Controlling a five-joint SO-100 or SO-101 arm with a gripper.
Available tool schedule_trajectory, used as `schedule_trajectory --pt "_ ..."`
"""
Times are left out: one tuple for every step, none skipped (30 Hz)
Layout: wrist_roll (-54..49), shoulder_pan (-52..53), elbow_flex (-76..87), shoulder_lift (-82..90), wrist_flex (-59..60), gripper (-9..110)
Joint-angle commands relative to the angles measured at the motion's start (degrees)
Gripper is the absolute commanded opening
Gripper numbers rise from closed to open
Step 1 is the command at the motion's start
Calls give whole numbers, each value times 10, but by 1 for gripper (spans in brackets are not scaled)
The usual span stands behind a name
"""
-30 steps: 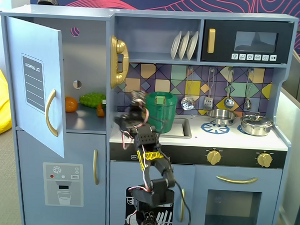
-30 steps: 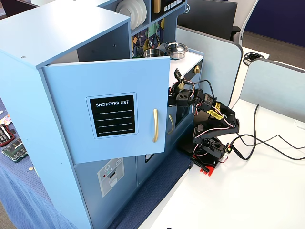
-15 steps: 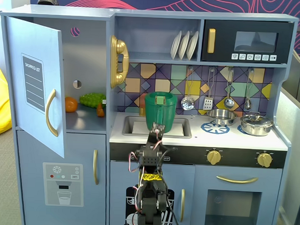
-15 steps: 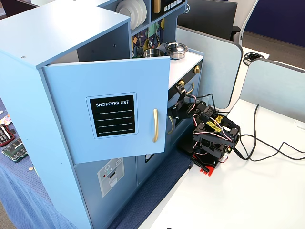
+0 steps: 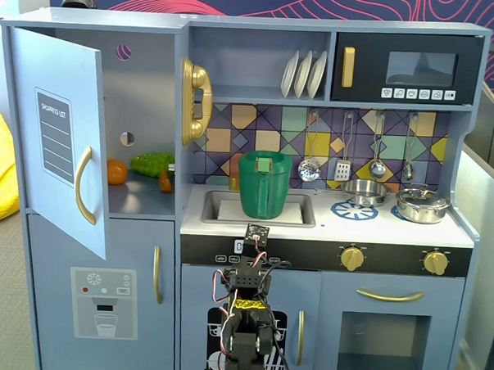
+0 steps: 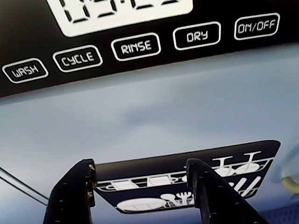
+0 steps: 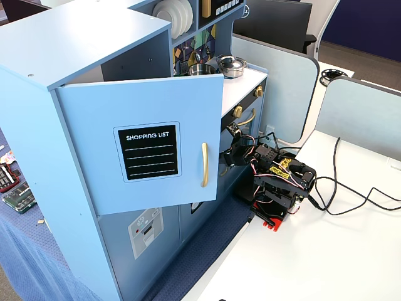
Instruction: Open the left cabinet door
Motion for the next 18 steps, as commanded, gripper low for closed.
schedule_trajectory --pt "-16 0 -3 27 81 14" --pt "-15 4 -3 27 105 14" --pt "-14 9 -3 27 126 13" --pt "-14 13 -3 27 149 13" --pt "-18 17 -3 27 178 12" --pt "-29 18 -3 27 214 12" --pt "-33 18 -3 27 250 11" --pt "-34 18 -3 27 283 10" --pt "-42 18 -3 27 315 9" --pt "-58 20 -3 27 347 8" --pt "-76 21 -3 27 379 6" --pt "-85 21 -3 27 405 5" --pt "-79 18 -3 27 426 5" --pt "-77 18 -3 27 447 4" --pt "-83 18 -3 27 468 2" --pt "-89 18 -3 27 490 0" --pt "-67 12 -3 27 497 0" --pt "-51 10 -3 27 501 0"
